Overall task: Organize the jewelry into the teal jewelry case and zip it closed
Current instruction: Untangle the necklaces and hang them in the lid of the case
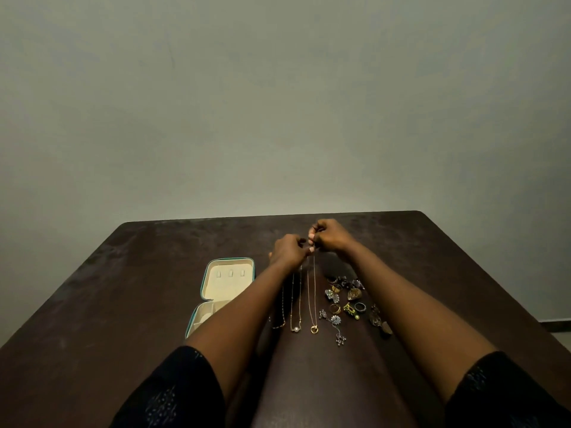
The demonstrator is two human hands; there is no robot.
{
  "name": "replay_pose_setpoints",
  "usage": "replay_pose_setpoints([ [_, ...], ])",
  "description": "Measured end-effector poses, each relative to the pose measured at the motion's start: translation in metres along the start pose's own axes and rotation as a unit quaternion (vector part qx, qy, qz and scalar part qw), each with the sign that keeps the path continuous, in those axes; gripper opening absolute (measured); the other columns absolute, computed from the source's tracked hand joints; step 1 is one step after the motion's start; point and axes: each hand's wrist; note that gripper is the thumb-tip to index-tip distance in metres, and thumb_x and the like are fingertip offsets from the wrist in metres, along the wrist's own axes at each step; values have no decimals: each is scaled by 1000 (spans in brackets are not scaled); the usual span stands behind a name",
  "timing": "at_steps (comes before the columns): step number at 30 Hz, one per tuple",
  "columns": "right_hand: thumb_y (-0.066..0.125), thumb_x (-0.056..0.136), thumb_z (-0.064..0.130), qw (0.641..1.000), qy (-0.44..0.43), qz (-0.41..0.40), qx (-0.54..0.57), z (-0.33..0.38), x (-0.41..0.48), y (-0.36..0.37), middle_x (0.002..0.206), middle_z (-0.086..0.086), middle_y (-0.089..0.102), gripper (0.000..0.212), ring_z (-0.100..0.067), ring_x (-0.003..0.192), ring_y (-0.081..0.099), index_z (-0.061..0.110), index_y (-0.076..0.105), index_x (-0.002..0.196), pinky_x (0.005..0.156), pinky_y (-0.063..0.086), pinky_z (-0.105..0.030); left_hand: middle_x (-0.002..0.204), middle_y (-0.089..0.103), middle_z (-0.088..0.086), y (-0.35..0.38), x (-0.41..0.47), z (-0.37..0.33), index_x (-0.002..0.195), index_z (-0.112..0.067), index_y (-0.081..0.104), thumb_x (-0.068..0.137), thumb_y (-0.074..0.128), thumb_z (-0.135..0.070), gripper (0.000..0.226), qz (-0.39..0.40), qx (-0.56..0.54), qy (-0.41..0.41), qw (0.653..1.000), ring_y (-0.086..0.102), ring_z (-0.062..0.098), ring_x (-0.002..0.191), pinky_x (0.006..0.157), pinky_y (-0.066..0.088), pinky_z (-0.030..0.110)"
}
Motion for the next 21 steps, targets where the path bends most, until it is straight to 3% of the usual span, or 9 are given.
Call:
replay_pose_setpoints([
  [7,47,91,-3,997,-15,34,65,33,-27,-17,72,-8,57,22,-16,63,54,10,55,75,57,42,-25,96,74,3,-22,-20,-9,99,-16,74,84,68,-28,20,-29,-65,52,996,66,18,98,97,46,43],
  [10,45,90,-7,991,-8,39,129,46,-43,-21,72,-9,58,22,-17,62,55,8,56,78,57,43,-26,87,75,3,-36,-32,-11,88,-17,76,83,70,-28,15,-60,-58,66,994,67,17,89,86,52,36],
  [12,44,88,-7,983,-5,40,179,54,-53,-23,70,-9,57,22,-17,62,54,7,56,78,60,42,-27,79,71,6,-45,-42,-15,91,-7,74,86,66,-20,16,-43,-137,67,987,65,17,76,78,53,33],
  [14,43,89,-5,975,-4,41,218,64,-64,-24,69,-8,55,20,-17,62,54,7,56,79,62,45,-28,73,62,7,-53,-56,-23,92,1,68,91,56,-8,15,-4,-268,55,962,57,15,63,67,52,28],
  [16,43,90,-4,968,-6,43,247,73,-72,-25,68,-8,53,19,-17,61,55,6,56,80,62,49,-28,70,51,3,-59,-70,-30,84,-5,61,95,46,-6,19,41,-372,22,927,45,11,55,59,44,22],
  [19,43,91,-2,972,-7,43,232,88,-89,-28,67,-7,52,19,-16,57,53,6,56,80,61,48,-28,63,39,-2,-65,-89,-36,79,-11,54,100,36,-26,32,119,-470,-39,874,34,6,43,47,40,17],
  [21,43,92,-2,976,-14,43,213,99,-100,-30,68,-7,52,19,-17,58,51,5,56,80,59,46,-27,58,45,-2,-68,-98,-38,78,-10,52,101,27,-39,45,167,-491,-80,851,35,3,36,36,33,12],
])
Point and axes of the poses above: each hand's wrist, its own x-axis towards the middle knuckle, its own y-axis out of the palm, z = x × y
